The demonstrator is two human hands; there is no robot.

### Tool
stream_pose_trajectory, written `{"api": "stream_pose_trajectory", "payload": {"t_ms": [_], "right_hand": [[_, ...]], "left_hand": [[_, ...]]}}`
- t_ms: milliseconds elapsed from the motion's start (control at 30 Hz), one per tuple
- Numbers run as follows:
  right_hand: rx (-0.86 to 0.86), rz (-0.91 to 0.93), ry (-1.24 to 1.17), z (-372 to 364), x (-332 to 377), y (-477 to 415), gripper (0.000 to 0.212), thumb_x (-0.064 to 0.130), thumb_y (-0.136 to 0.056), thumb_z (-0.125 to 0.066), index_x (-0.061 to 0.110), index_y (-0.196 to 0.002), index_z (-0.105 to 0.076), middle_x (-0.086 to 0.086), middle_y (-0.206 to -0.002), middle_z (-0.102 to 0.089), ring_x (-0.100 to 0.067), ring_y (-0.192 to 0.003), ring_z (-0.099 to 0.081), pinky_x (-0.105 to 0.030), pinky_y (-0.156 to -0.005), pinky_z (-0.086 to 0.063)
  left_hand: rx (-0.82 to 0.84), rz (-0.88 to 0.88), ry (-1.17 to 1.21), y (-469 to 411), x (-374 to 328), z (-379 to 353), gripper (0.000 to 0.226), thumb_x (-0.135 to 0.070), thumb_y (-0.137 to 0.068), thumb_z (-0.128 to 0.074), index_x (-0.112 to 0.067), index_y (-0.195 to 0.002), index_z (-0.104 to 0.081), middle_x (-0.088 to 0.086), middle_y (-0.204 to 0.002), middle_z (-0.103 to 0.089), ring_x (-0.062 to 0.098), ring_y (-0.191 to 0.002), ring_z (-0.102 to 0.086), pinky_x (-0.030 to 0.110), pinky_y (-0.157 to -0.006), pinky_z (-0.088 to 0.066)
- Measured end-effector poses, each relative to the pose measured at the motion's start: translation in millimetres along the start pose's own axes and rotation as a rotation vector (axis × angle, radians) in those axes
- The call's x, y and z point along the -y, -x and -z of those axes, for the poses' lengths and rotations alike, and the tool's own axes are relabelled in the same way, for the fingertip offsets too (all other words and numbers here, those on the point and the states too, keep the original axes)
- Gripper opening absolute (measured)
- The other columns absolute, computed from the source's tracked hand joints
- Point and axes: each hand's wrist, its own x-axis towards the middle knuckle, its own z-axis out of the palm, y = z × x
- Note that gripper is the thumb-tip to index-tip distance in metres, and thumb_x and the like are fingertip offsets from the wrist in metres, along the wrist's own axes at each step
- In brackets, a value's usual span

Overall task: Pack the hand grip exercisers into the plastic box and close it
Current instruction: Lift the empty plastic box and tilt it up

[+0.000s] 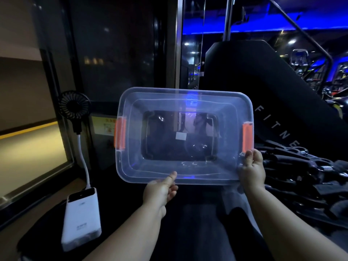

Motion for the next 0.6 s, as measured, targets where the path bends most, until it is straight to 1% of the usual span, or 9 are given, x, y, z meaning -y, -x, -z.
{"api": "stream_pose_trajectory", "payload": {"t_ms": [67,133,233,300,400,467,533,600], "right_hand": [[0.021,0.002,0.007,-0.8,-1.1,-1.5,0.025,0.033,-0.103,-0.036,0.014,-0.108,-0.051,0.008,-0.074,-0.051,-0.015,-0.064,-0.049,-0.033,-0.068,-0.038],[0.031,0.006,0.018,-0.3,-1.3,-1.8,0.027,0.033,-0.103,-0.036,0.013,-0.110,-0.051,0.007,-0.076,-0.051,-0.020,-0.068,-0.051,-0.033,-0.069,-0.038],[0.071,-0.005,0.066,5.0,-0.3,-1.4,0.026,0.032,-0.103,-0.035,0.014,-0.110,-0.052,0.004,-0.080,-0.054,-0.025,-0.076,-0.054,-0.030,-0.070,-0.035],[0.114,-0.017,0.104,10.1,0.1,-2.0,0.026,0.033,-0.103,-0.035,0.016,-0.112,-0.053,0.000,-0.087,-0.058,-0.028,-0.081,-0.055,-0.030,-0.071,-0.036],[0.184,-0.026,0.170,18.1,-1.9,-3.2,0.026,0.036,-0.101,-0.039,0.021,-0.117,-0.052,-0.004,-0.094,-0.063,-0.031,-0.084,-0.060,-0.034,-0.073,-0.043],[0.225,-0.036,0.200,22.4,-6.9,-4.2,0.026,0.039,-0.099,-0.041,0.026,-0.120,-0.051,-0.003,-0.095,-0.065,-0.031,-0.082,-0.063,-0.038,-0.075,-0.050],[0.257,-0.041,0.202,26.0,-9.5,-4.7,0.023,0.040,-0.099,-0.042,0.029,-0.118,-0.050,-0.002,-0.094,-0.066,-0.030,-0.077,-0.064,-0.041,-0.073,-0.053],[0.269,-0.045,0.184,26.5,-8.1,-5.4,0.024,0.039,-0.099,-0.042,0.029,-0.119,-0.050,-0.001,-0.094,-0.066,-0.027,-0.077,-0.063,-0.038,-0.071,-0.051]], "left_hand": [[-0.025,-0.011,0.014,0.2,1.8,-2.0,0.038,-0.024,-0.073,-0.081,0.002,-0.093,-0.063,0.009,-0.072,-0.066,0.016,-0.064,-0.064,0.019,-0.051,-0.054],[-0.090,-0.053,0.014,1.2,4.6,-4.7,0.039,-0.023,-0.070,-0.083,0.003,-0.091,-0.063,0.012,-0.075,-0.068,0.017,-0.064,-0.066,0.022,-0.053,-0.055],[-0.208,-0.124,0.025,5.7,7.3,-8.5,0.053,-0.018,-0.067,-0.086,0.000,-0.104,-0.053,0.013,-0.076,-0.069,0.019,-0.065,-0.069,0.029,-0.062,-0.058],[-0.228,-0.147,0.022,6.9,8.0,-9.5,0.058,-0.018,-0.067,-0.086,0.002,-0.108,-0.051,0.013,-0.071,-0.068,0.019,-0.062,-0.068,0.032,-0.064,-0.059],[-0.241,-0.150,0.010,5.1,10.4,-8.6,0.054,-0.020,-0.066,-0.087,0.003,-0.103,-0.056,0.009,-0.066,-0.069,0.017,-0.057,-0.068,0.037,-0.070,-0.060],[-0.241,-0.158,0.012,4.7,12.3,-8.6,0.047,-0.019,-0.067,-0.086,0.001,-0.098,-0.056,0.011,-0.070,-0.069,0.018,-0.059,-0.068,0.038,-0.073,-0.060],[-0.223,-0.159,0.036,4.8,14.2,-9.0,0.041,-0.016,-0.069,-0.084,-0.002,-0.094,-0.054,0.014,-0.077,-0.068,0.020,-0.064,-0.067,0.035,-0.070,-0.059],[-0.187,-0.127,0.061,3.4,13.9,-8.1,0.037,-0.015,-0.072,-0.082,-0.003,-0.094,-0.054,0.012,-0.078,-0.067,0.020,-0.067,-0.066,0.030,-0.063,-0.056]]}}
